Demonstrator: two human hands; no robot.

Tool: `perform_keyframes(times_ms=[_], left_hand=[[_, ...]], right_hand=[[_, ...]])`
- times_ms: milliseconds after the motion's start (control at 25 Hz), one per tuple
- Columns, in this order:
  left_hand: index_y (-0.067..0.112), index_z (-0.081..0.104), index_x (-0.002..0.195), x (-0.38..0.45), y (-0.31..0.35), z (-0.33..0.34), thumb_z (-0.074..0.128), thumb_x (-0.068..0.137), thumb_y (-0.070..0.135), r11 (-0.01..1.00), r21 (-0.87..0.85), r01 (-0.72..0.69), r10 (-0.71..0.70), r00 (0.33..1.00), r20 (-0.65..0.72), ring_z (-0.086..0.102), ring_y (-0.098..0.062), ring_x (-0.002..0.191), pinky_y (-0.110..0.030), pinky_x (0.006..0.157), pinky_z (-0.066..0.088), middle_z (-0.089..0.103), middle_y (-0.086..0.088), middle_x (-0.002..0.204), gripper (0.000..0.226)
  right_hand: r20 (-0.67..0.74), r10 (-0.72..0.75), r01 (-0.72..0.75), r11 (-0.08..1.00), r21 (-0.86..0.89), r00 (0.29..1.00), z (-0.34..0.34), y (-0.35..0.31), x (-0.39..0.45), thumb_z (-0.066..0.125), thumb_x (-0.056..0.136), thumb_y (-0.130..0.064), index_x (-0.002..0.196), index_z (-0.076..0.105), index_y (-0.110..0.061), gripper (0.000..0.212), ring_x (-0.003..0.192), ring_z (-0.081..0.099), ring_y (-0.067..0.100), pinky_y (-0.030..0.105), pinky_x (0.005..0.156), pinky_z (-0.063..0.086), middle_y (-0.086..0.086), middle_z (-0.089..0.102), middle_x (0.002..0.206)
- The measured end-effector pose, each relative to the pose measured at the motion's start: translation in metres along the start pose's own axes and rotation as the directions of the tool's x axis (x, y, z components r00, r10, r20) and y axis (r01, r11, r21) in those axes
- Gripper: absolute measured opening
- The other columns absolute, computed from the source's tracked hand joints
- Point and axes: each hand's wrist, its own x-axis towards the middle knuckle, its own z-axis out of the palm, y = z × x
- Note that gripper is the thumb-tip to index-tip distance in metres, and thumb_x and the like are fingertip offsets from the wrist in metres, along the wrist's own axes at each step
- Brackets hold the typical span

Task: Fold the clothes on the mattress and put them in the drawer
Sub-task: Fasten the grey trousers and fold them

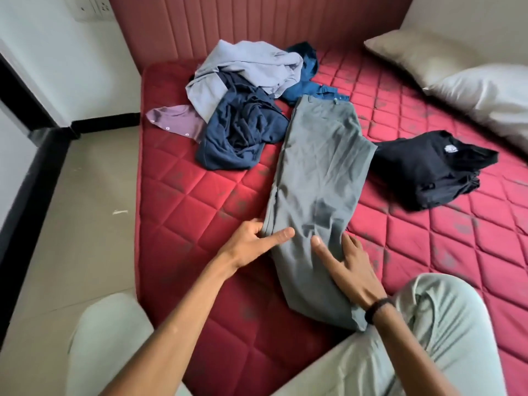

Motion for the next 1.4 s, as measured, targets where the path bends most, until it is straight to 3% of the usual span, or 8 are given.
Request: perform_keyframes(times_ms=[240, 480, 640, 880, 1080, 1160, 1240, 1400], left_hand=[[0.015, 0.070, 0.116, -0.055, 0.063, -0.014, 0.066, 0.096, 0.032, 0.940, -0.305, -0.149, 0.154, 0.988, -0.009, 0.073, -0.009, 0.103, -0.021, 0.082, 0.056, 0.079, 0.002, 0.107, 0.027], [0.020, 0.071, 0.120, -0.114, -0.038, -0.009, 0.072, 0.077, 0.065, 0.920, -0.174, 0.350, -0.324, 0.932, 0.161, 0.069, 0.002, 0.106, -0.023, 0.103, 0.044, 0.076, 0.012, 0.116, 0.062], [0.017, 0.068, 0.125, -0.138, -0.038, -0.023, 0.078, 0.084, 0.041, 0.936, -0.205, 0.286, -0.232, 0.940, 0.252, 0.068, -0.013, 0.119, -0.022, 0.096, 0.052, 0.075, 0.001, 0.121, 0.049], [0.009, 0.083, 0.099, -0.171, -0.019, -0.035, 0.064, 0.093, 0.042, 0.755, -0.538, 0.374, -0.320, 0.927, 0.195, 0.075, -0.022, 0.102, -0.035, 0.092, 0.057, 0.078, -0.012, 0.110, 0.038], [0.022, 0.065, 0.116, -0.216, -0.060, -0.041, 0.068, 0.099, 0.031, 0.889, -0.009, 0.457, -0.456, 0.886, -0.081, 0.076, -0.024, 0.073, -0.046, 0.084, 0.062, 0.073, -0.014, 0.097, 0.020], [0.033, 0.063, 0.111, -0.221, -0.056, -0.049, 0.069, 0.095, 0.041, 0.857, 0.299, 0.419, -0.351, 0.901, -0.255, 0.073, -0.018, 0.069, -0.035, 0.074, 0.060, 0.071, 0.002, 0.090, 0.018], [0.028, 0.073, 0.095, -0.206, -0.047, -0.049, 0.069, 0.091, 0.051, 0.799, 0.494, 0.342, -0.155, 0.911, -0.381, 0.066, -0.012, 0.081, -0.032, 0.080, 0.054, 0.070, 0.010, 0.085, 0.024], [0.028, 0.073, 0.092, -0.167, -0.060, -0.021, 0.073, 0.077, 0.070, 0.751, 0.499, 0.433, -0.252, 0.886, -0.390, 0.068, -0.019, 0.097, -0.034, 0.085, 0.054, 0.074, 0.008, 0.094, 0.045]], right_hand=[[0.035, -0.363, 0.290, 0.795, 0.534, 0.931, -0.044, -0.053, -0.007, 0.079, 0.090, -0.033, 0.150, 0.042, -0.031, 0.071, 0.136, 0.055, 0.014, 0.040, 0.111, 0.046, -0.008, 0.058, 0.147], [0.613, 0.243, -0.636, 0.512, 0.577, 0.752, 0.019, -0.001, -0.075, 0.082, 0.080, -0.021, 0.128, 0.067, 0.006, 0.057, 0.105, 0.073, 0.034, 0.045, 0.092, 0.061, 0.023, 0.073, 0.118], [0.462, -0.021, -0.279, 0.773, 0.569, 0.887, 0.022, -0.011, -0.089, 0.087, 0.081, -0.017, 0.126, 0.068, -0.002, 0.051, 0.117, 0.069, 0.032, 0.047, 0.103, 0.054, 0.016, 0.073, 0.123], [0.382, -0.109, -0.230, 0.640, 0.733, 0.918, 0.020, -0.039, -0.116, 0.089, 0.078, -0.020, 0.138, 0.054, -0.007, 0.071, 0.116, 0.069, 0.031, 0.042, 0.089, 0.059, 0.017, 0.069, 0.129], [0.603, 0.331, -0.601, 0.732, 0.321, 0.726, 0.066, -0.032, -0.177, 0.088, 0.077, -0.038, 0.110, 0.069, 0.003, 0.057, 0.068, 0.072, 0.030, 0.036, 0.060, 0.055, 0.022, 0.076, 0.086], [0.618, 0.343, -0.256, 0.939, -0.228, 0.707, 0.057, -0.032, -0.180, 0.081, 0.075, -0.063, 0.083, 0.070, -0.009, 0.056, 0.058, 0.069, 0.022, 0.036, 0.061, 0.057, 0.009, 0.073, 0.064], [0.519, 0.242, 0.148, 0.786, -0.600, 0.820, 0.043, -0.042, -0.159, 0.057, 0.064, -0.088, 0.068, 0.063, -0.018, 0.071, 0.062, 0.069, 0.017, 0.036, 0.066, 0.059, 0.000, 0.067, 0.057], [0.259, -0.151, 0.236, 0.910, -0.340, 0.954, 0.049, -0.074, -0.061, 0.065, 0.085, -0.056, 0.080, 0.064, -0.030, 0.026, 0.073, 0.073, 0.024, 0.042, 0.071, 0.059, -0.005, 0.072, 0.071]])
